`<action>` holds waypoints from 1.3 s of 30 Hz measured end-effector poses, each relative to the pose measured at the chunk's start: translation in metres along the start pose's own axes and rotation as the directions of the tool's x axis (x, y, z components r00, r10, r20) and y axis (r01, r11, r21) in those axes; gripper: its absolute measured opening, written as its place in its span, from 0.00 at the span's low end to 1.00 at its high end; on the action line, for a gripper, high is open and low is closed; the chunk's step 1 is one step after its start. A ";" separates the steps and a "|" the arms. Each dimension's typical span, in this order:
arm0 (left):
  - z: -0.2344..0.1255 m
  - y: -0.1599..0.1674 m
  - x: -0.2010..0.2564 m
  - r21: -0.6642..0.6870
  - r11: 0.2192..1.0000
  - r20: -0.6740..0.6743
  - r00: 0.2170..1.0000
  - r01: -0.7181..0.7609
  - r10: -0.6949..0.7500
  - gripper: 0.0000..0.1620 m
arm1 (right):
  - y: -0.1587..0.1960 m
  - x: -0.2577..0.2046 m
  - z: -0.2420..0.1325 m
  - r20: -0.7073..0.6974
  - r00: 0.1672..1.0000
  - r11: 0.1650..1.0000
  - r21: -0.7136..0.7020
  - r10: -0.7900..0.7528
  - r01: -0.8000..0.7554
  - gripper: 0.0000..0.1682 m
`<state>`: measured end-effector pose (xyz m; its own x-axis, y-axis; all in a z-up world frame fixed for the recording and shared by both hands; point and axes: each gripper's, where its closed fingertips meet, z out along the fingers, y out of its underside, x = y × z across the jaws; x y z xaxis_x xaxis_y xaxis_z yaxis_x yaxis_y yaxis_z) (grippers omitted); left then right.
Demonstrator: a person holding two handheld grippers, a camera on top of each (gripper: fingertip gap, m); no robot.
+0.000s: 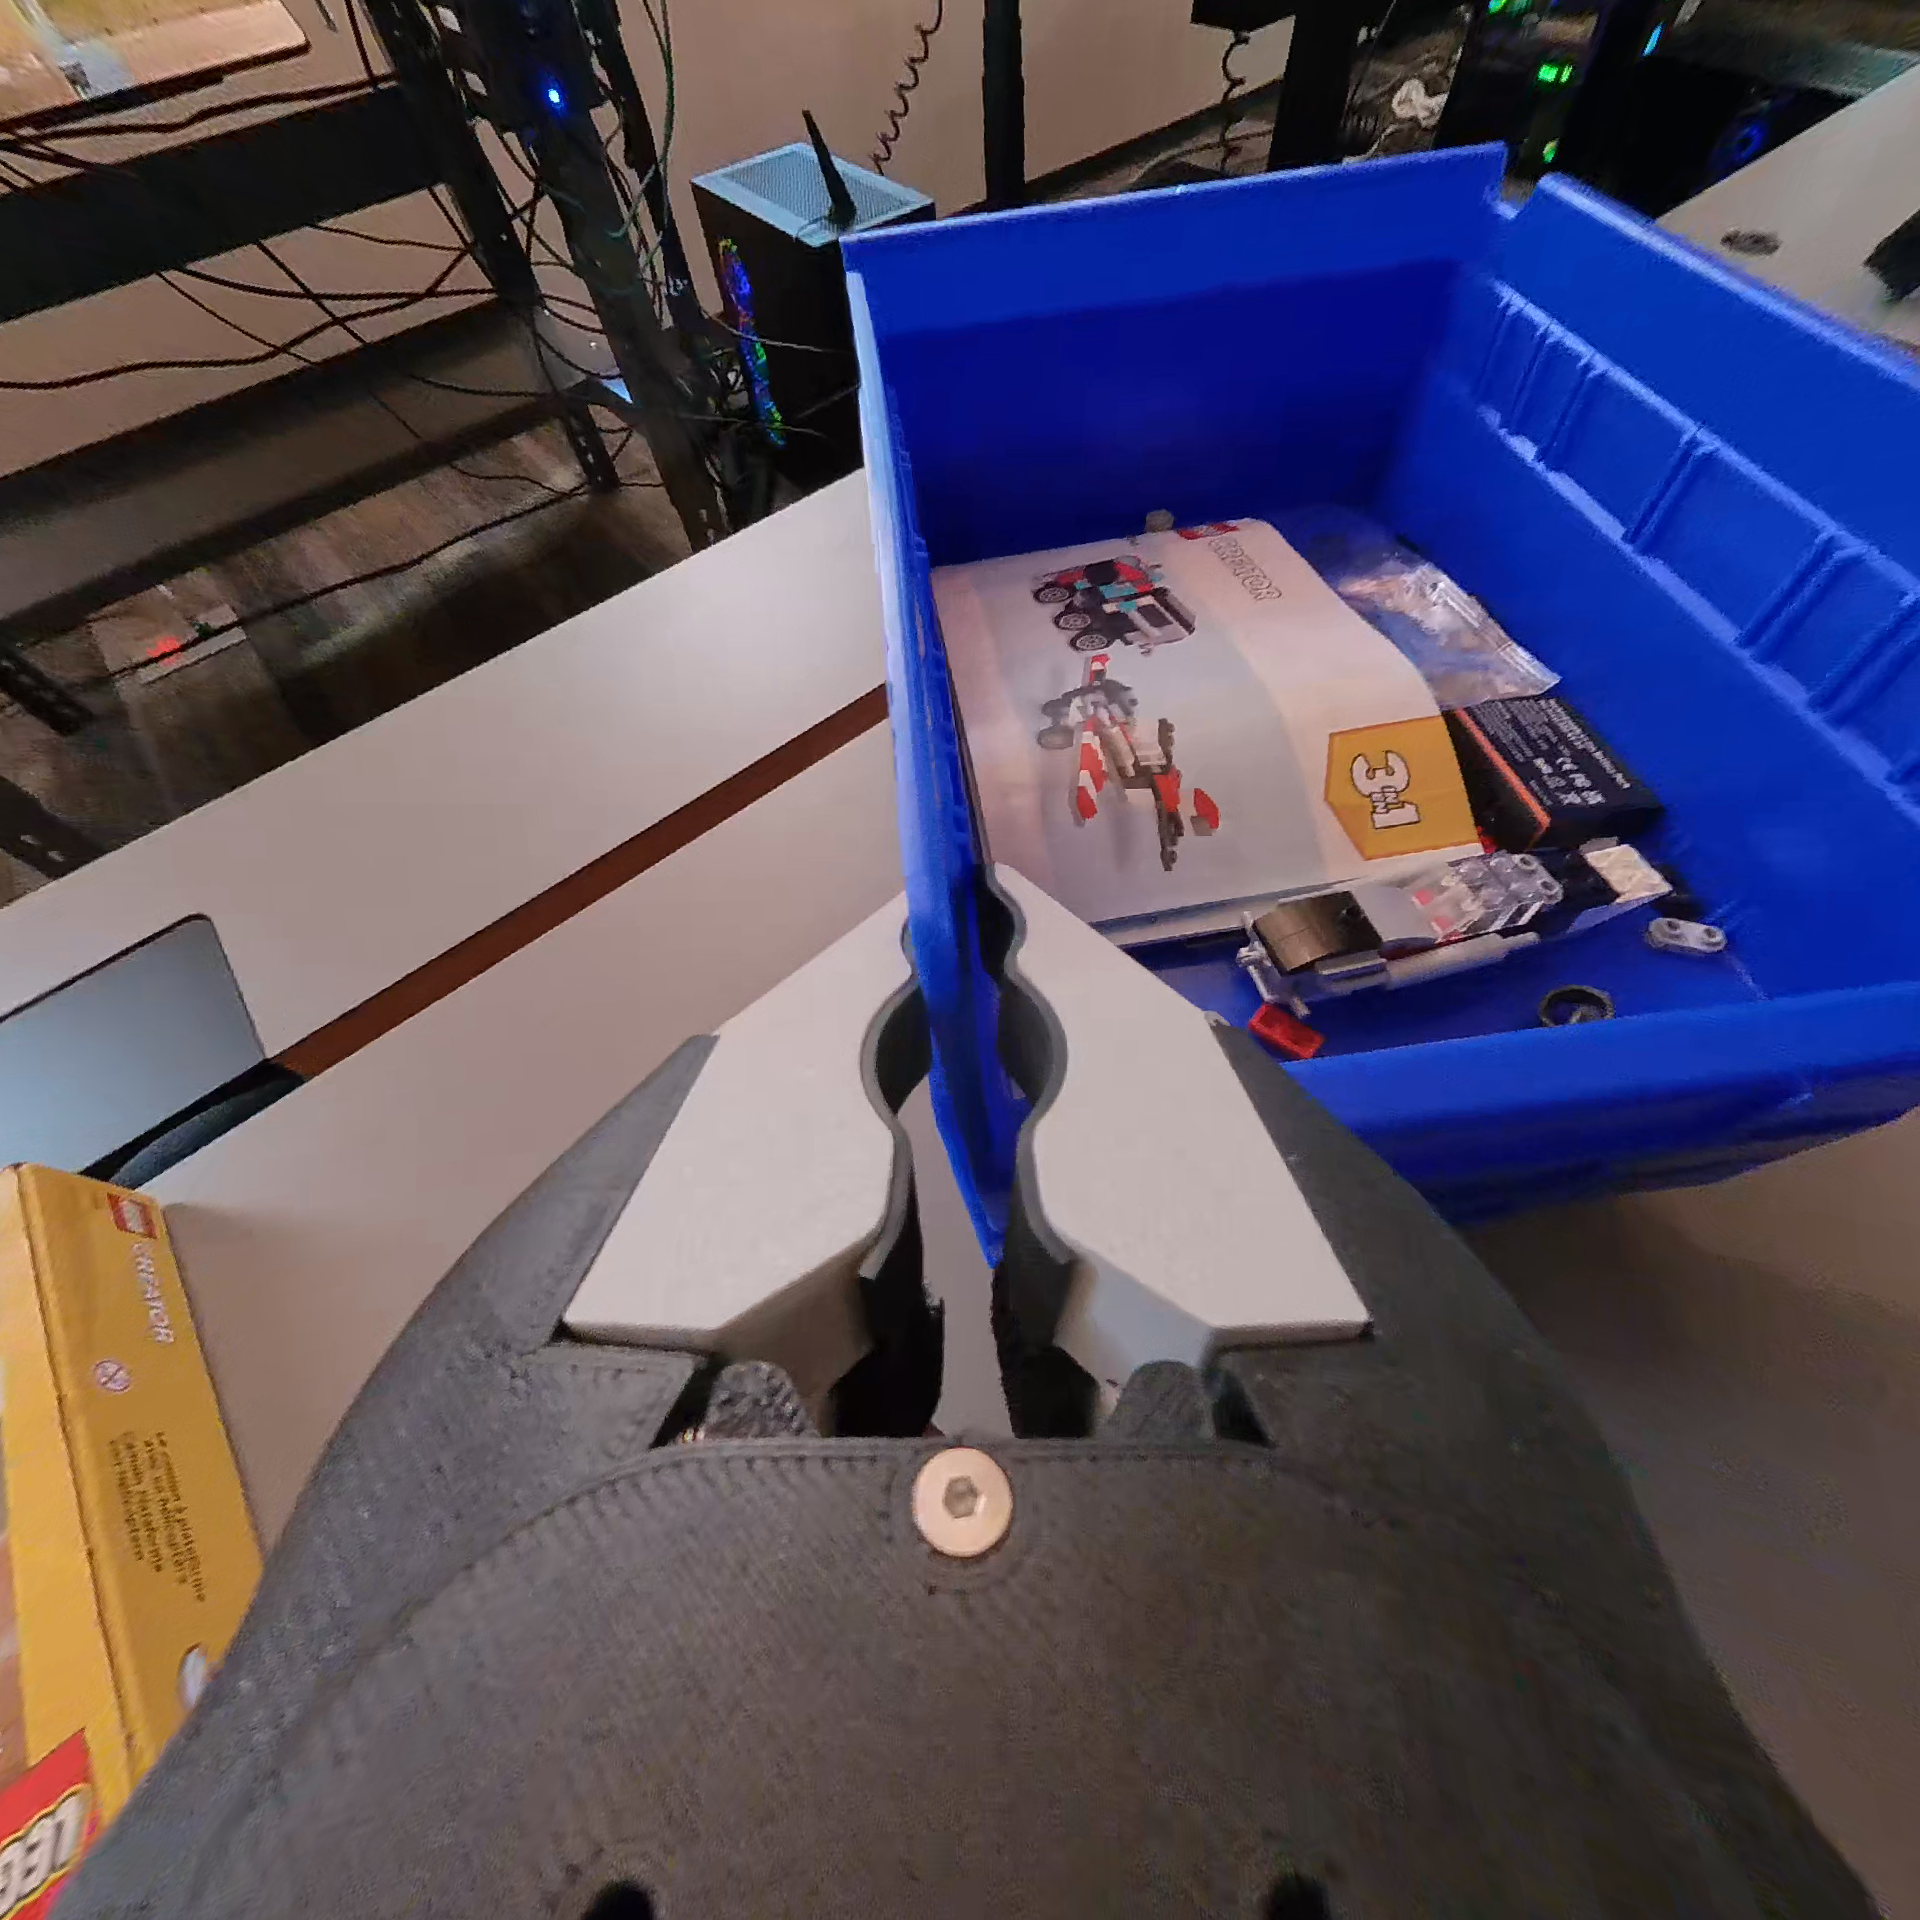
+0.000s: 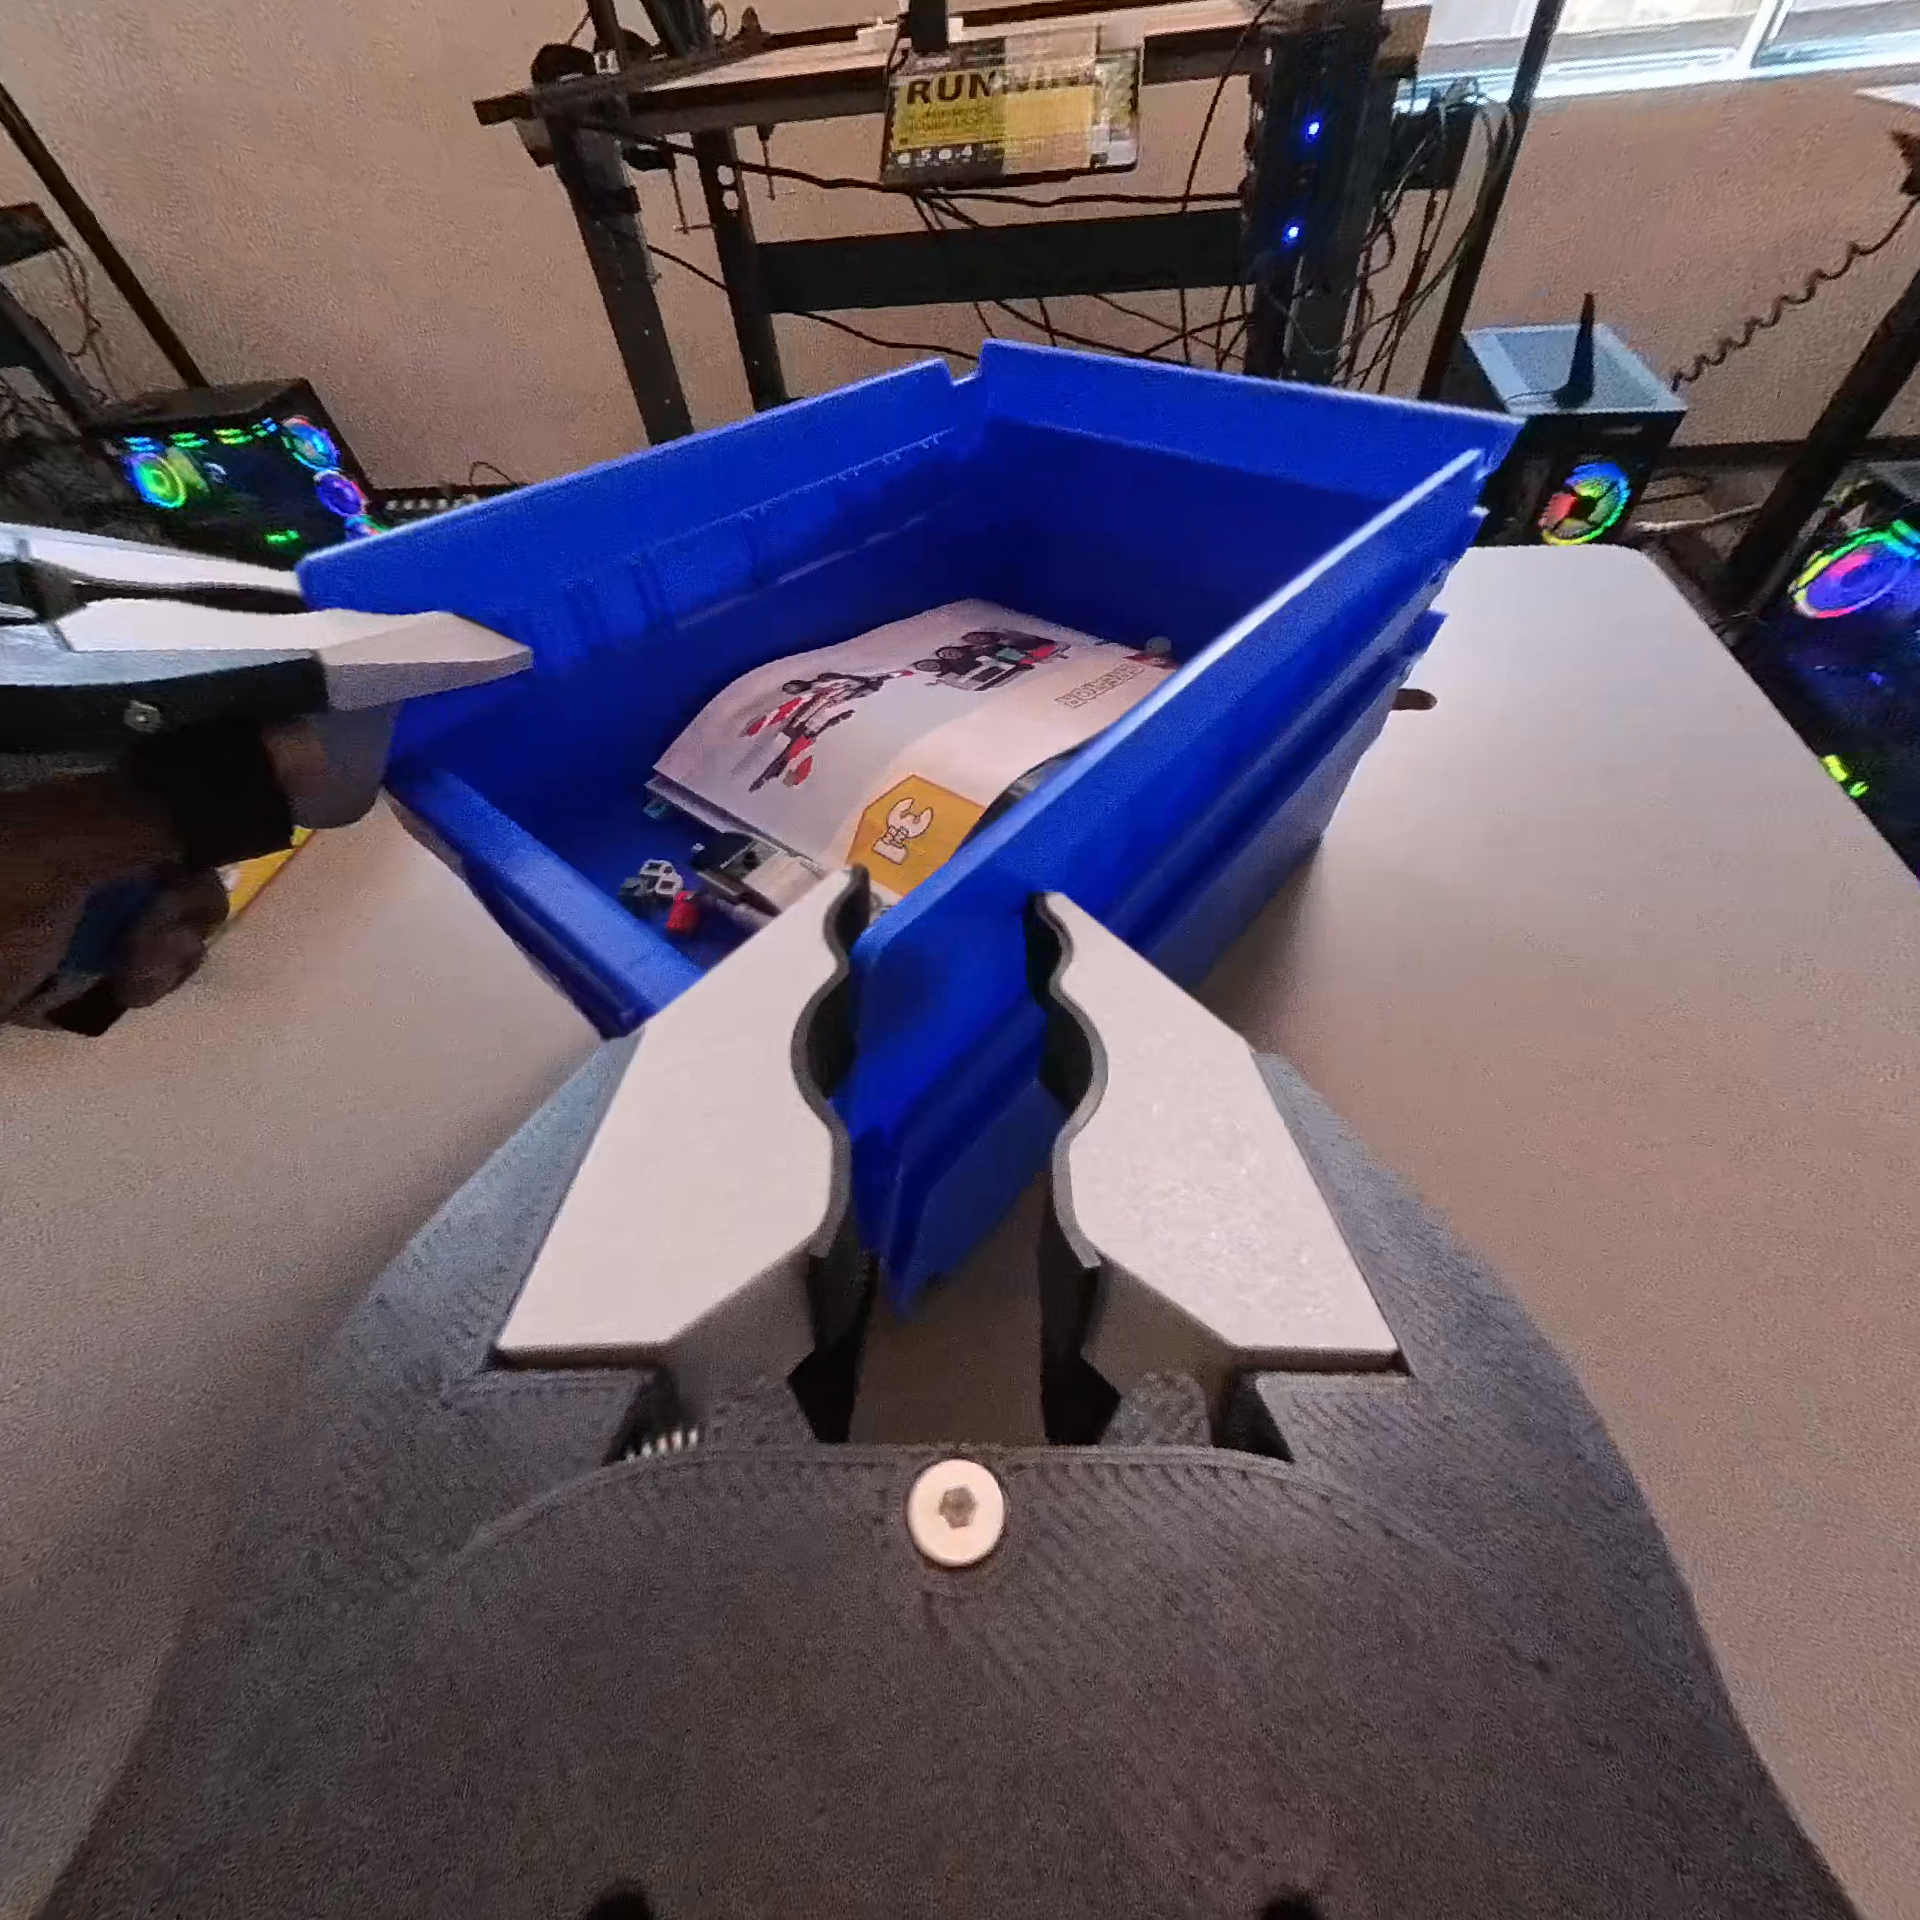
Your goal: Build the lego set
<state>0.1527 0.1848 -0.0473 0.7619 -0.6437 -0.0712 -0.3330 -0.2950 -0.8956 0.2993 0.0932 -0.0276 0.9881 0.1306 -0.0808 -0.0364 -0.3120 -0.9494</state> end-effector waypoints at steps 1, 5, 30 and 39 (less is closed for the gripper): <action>0.000 -0.002 0.001 0.009 1.000 -0.005 1.000 0.013 -0.013 0.02 | 0.000 0.002 0.000 -0.009 1.000 1.000 0.002 -0.005 0.005 0.17; -0.002 -0.010 0.005 0.041 0.999 0.002 1.000 0.015 -0.015 0.02 | -0.004 0.008 -0.002 -0.019 1.000 1.000 0.031 0.000 0.001 0.15; -0.036 -0.082 0.011 0.226 0.974 0.025 1.000 -0.007 0.002 0.01 | -0.063 0.021 -0.024 0.010 1.000 0.986 0.165 -0.018 0.016 0.12; -0.096 -0.092 0.004 0.329 0.944 0.063 0.998 0.004 -0.027 0.02 | -0.086 -0.009 -0.050 0.080 0.996 0.967 0.255 -0.033 0.012 0.12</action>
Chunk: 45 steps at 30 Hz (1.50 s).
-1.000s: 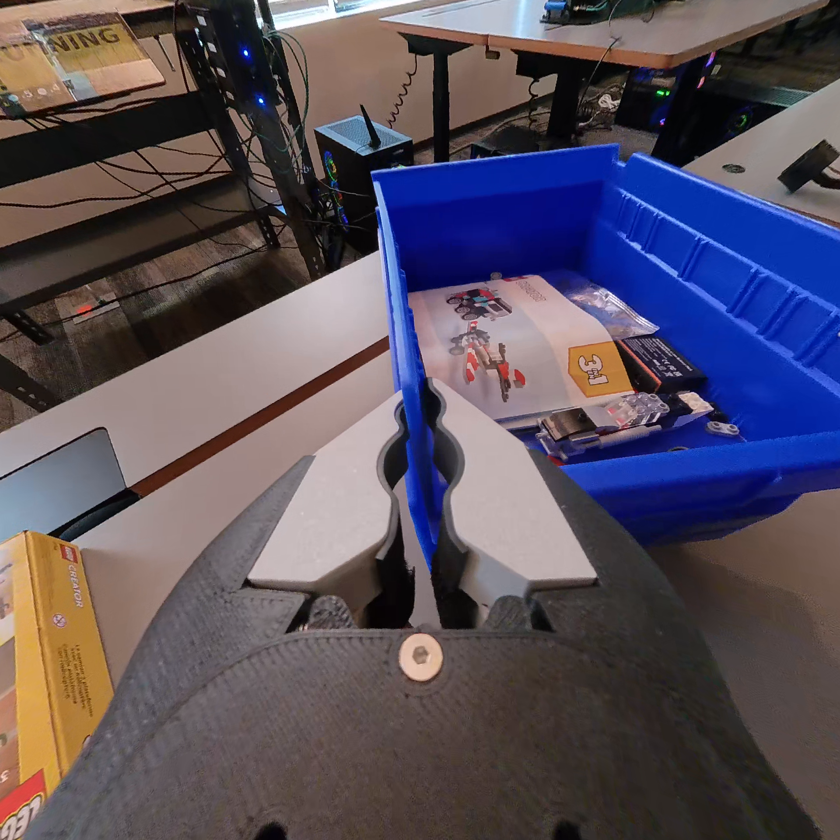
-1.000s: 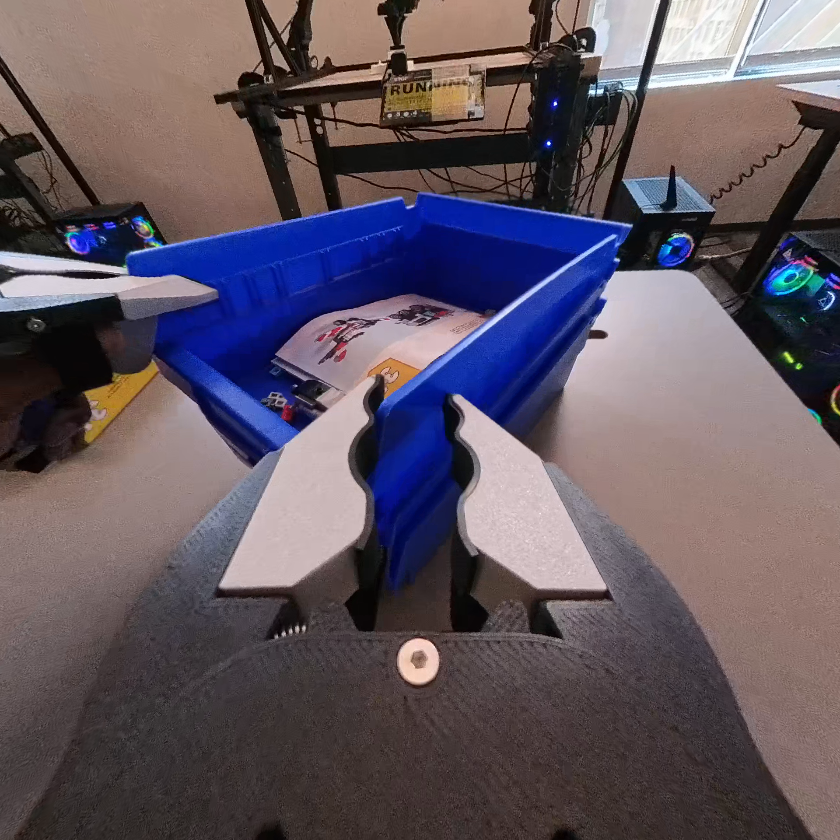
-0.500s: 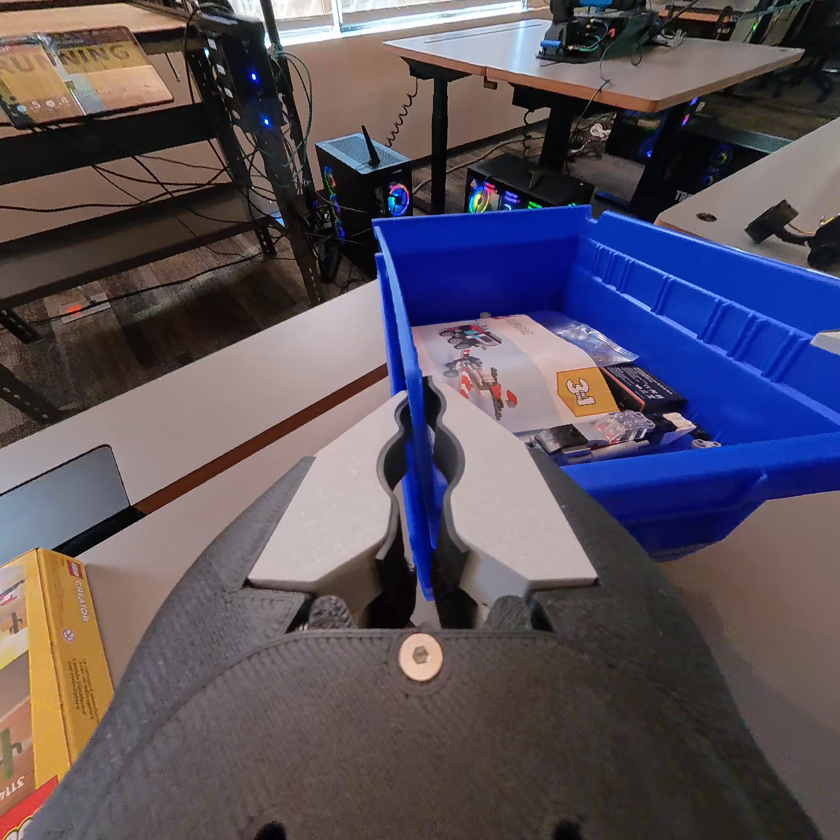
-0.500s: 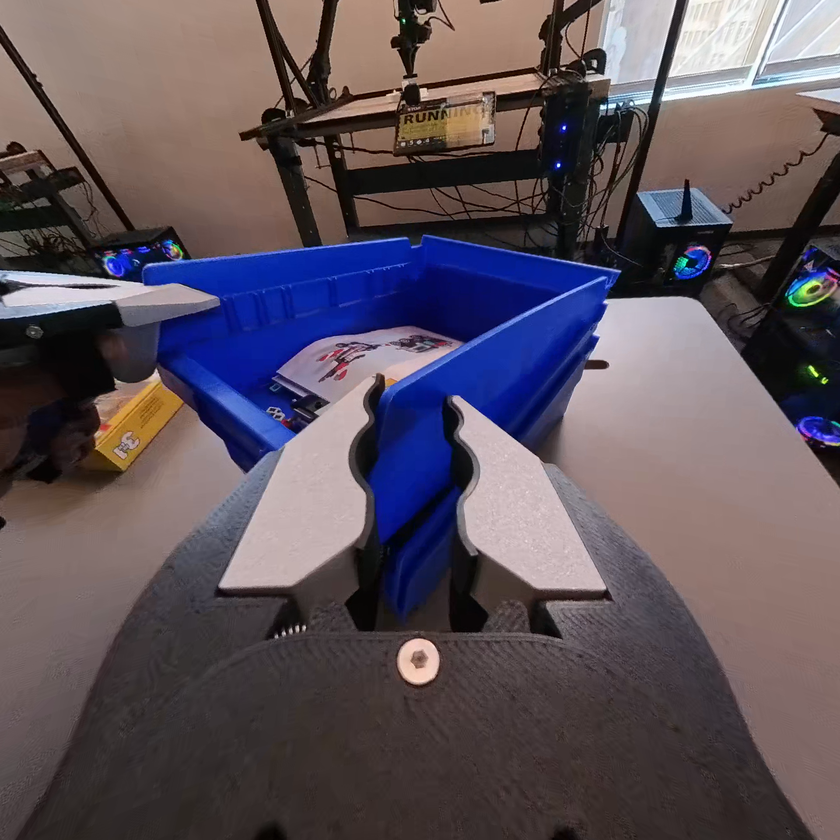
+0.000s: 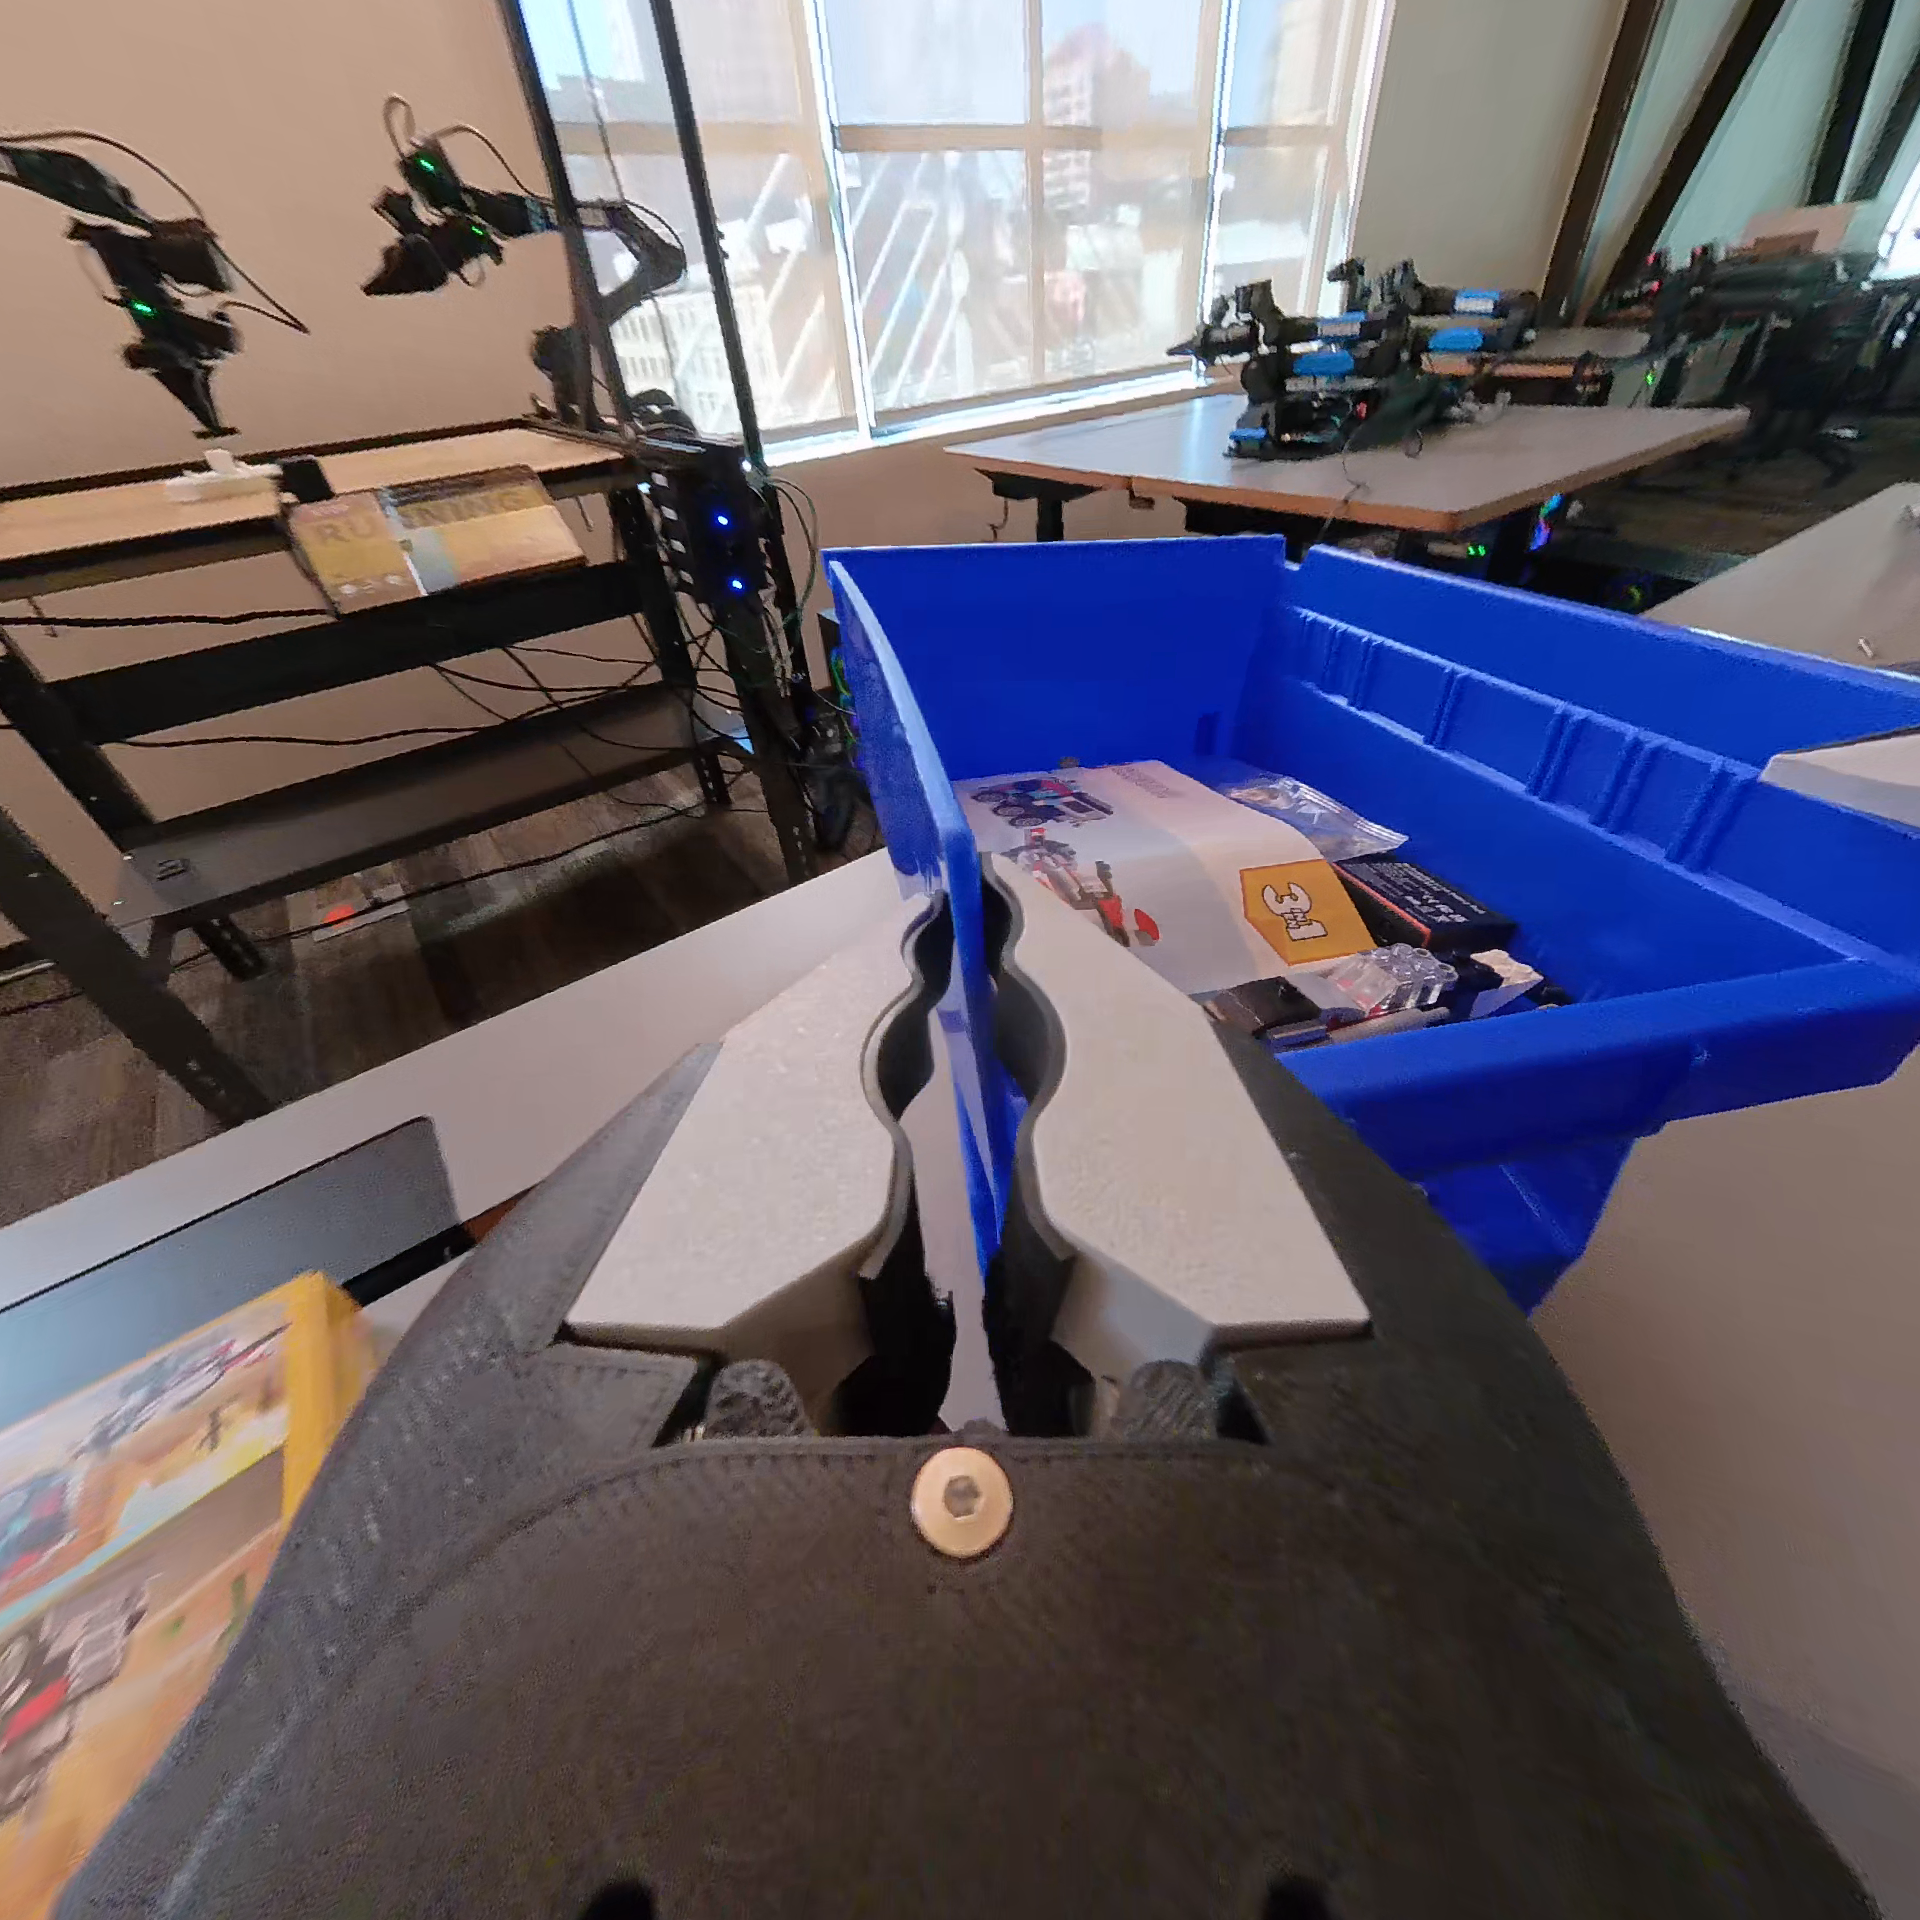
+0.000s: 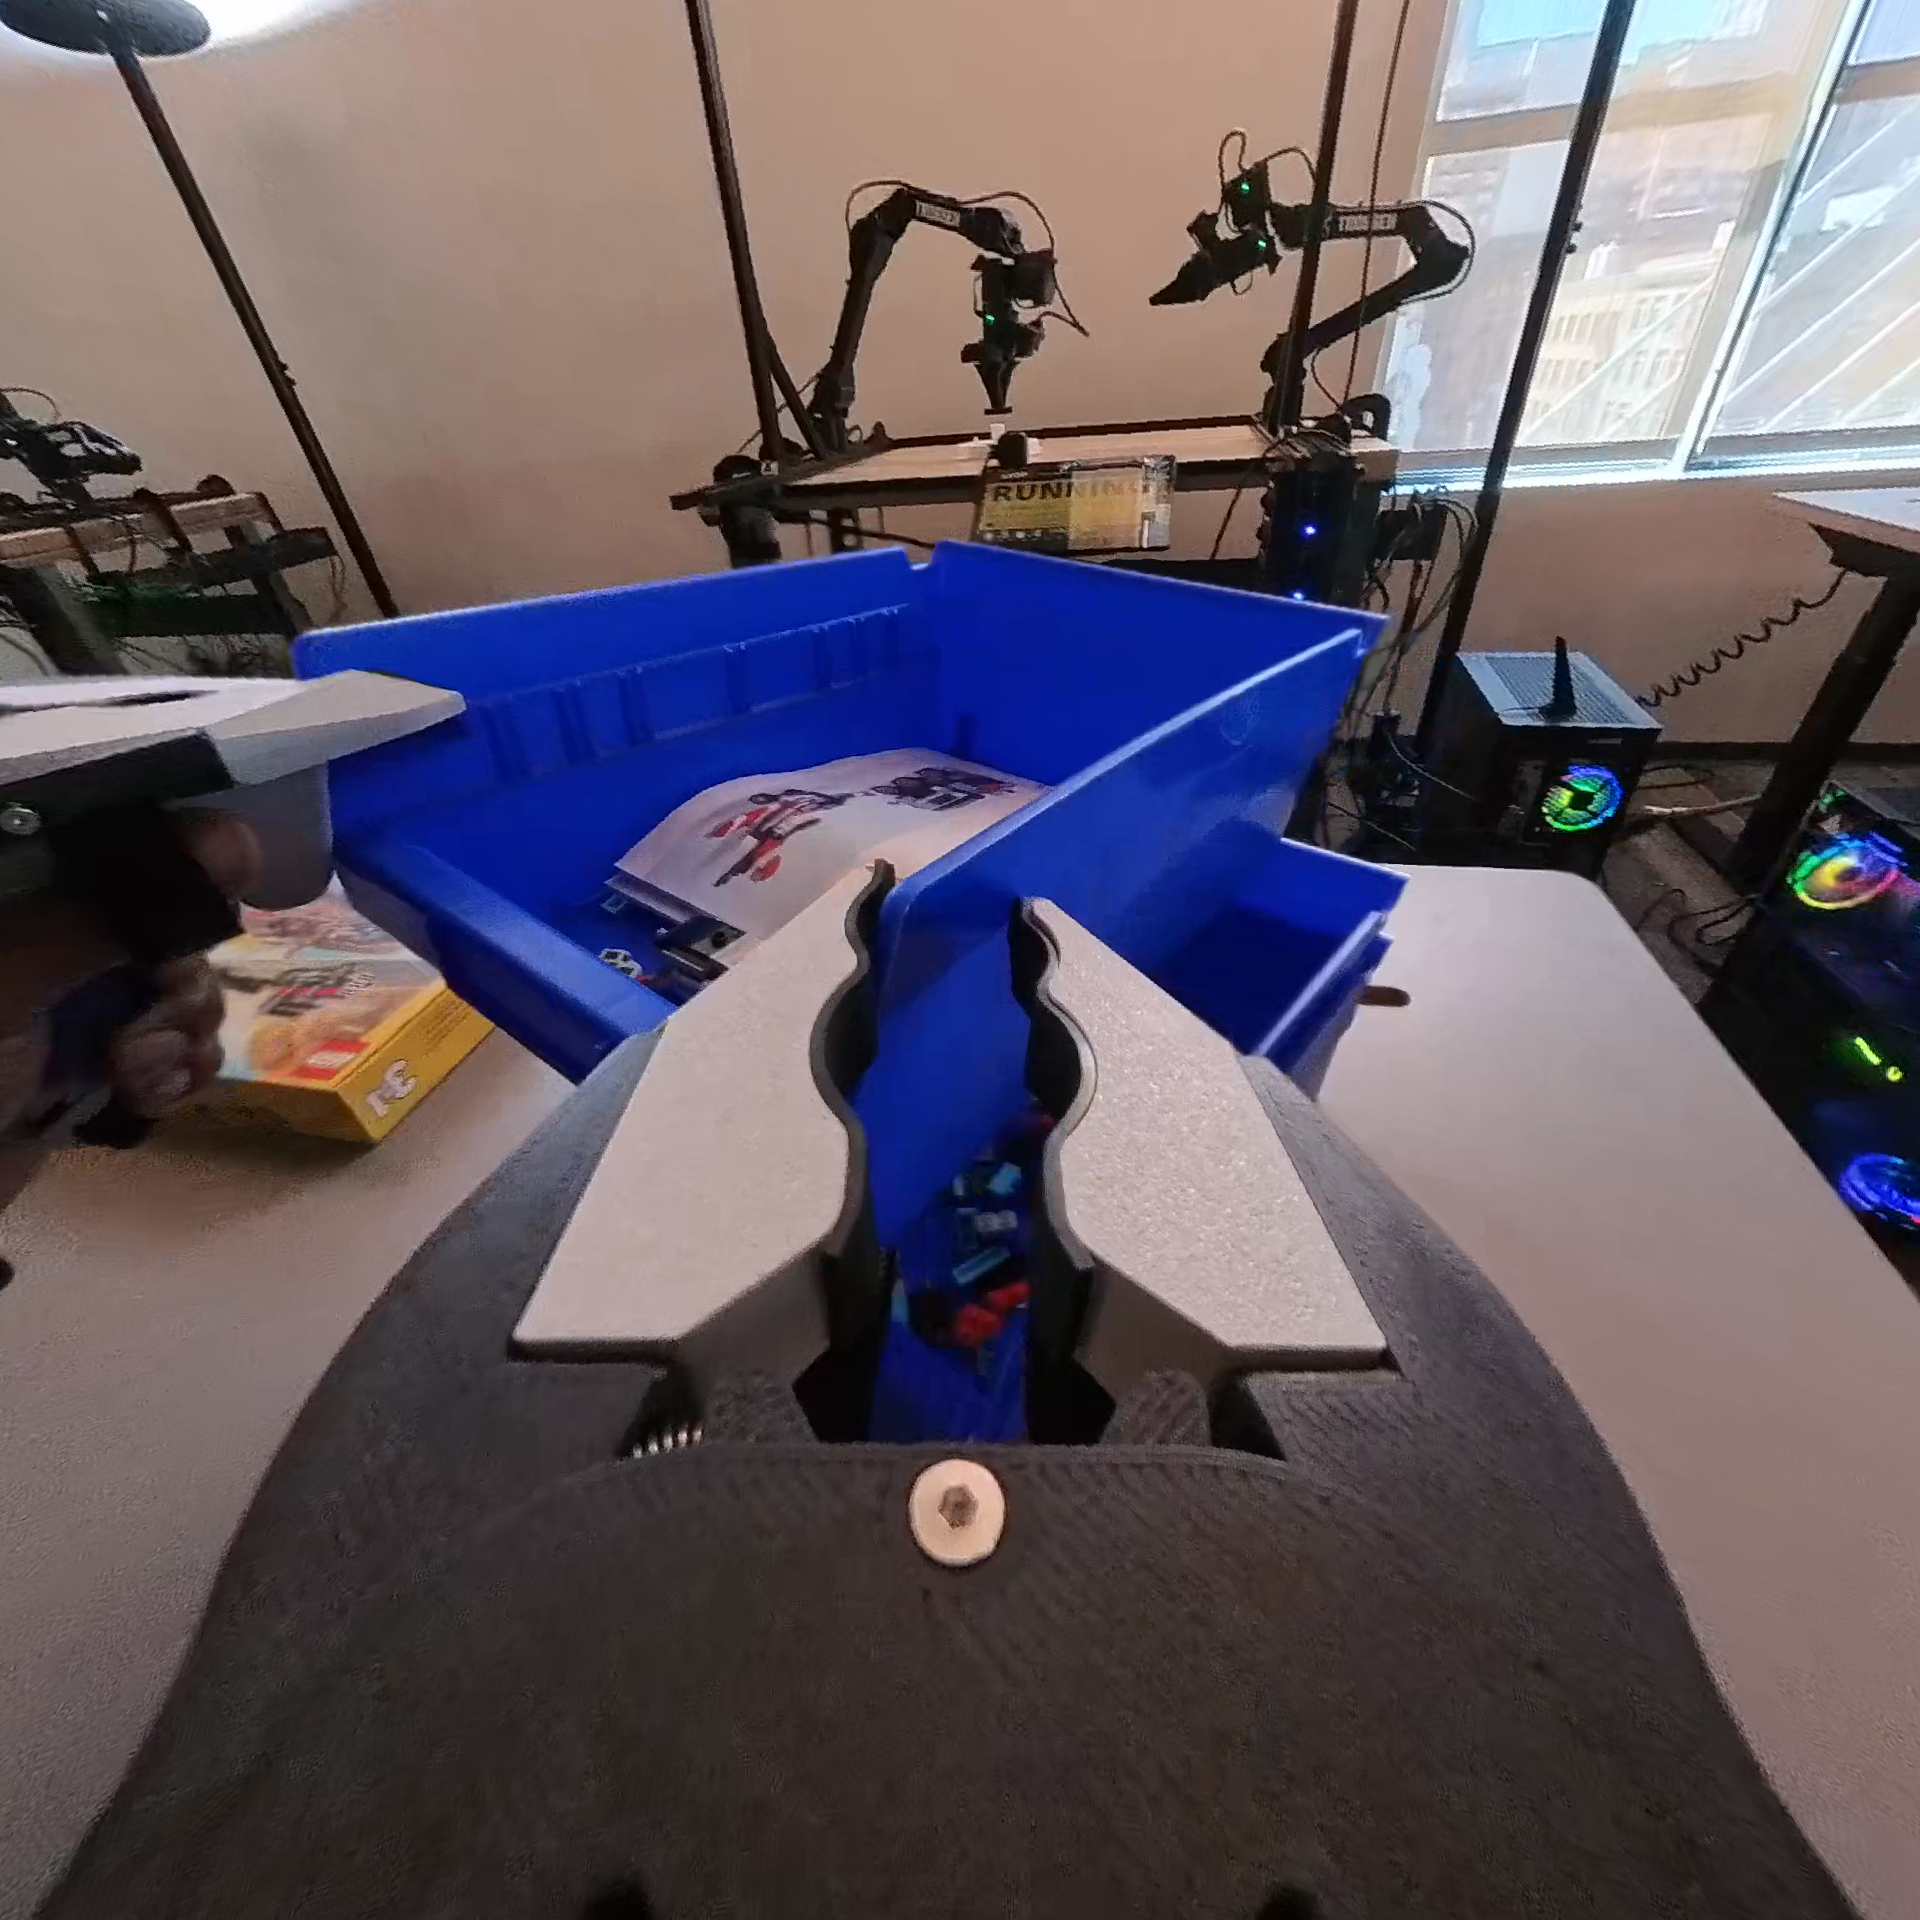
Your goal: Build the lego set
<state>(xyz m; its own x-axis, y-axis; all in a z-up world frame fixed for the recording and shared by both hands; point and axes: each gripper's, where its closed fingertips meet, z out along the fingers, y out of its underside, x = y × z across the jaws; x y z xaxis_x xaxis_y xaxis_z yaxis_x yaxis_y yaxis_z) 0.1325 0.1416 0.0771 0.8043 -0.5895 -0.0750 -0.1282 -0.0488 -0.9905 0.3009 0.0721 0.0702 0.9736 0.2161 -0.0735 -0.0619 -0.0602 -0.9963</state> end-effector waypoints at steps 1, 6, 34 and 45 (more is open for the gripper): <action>-0.015 0.000 -0.004 0.013 1.000 0.013 1.000 0.008 -0.008 0.02 | -0.001 -0.011 -0.003 0.023 1.000 1.000 0.007 -0.003 0.003 0.12; -0.111 0.015 -0.029 0.048 0.998 0.113 0.993 0.026 -0.032 0.03 | 0.009 -0.085 -0.026 0.170 0.985 1.000 0.031 -0.011 0.006 0.14; -0.201 0.177 -0.071 -0.053 0.989 0.255 0.959 0.141 -0.123 0.03 | 0.158 -0.189 -0.036 0.334 0.940 0.967 -0.208 -0.068 0.144 0.14; -0.097 0.190 -0.051 -0.138 0.986 0.091 0.992 0.094 -0.082 0.04 | 0.173 -0.105 0.002 0.192 0.981 0.950 -0.299 -0.030 0.088 0.11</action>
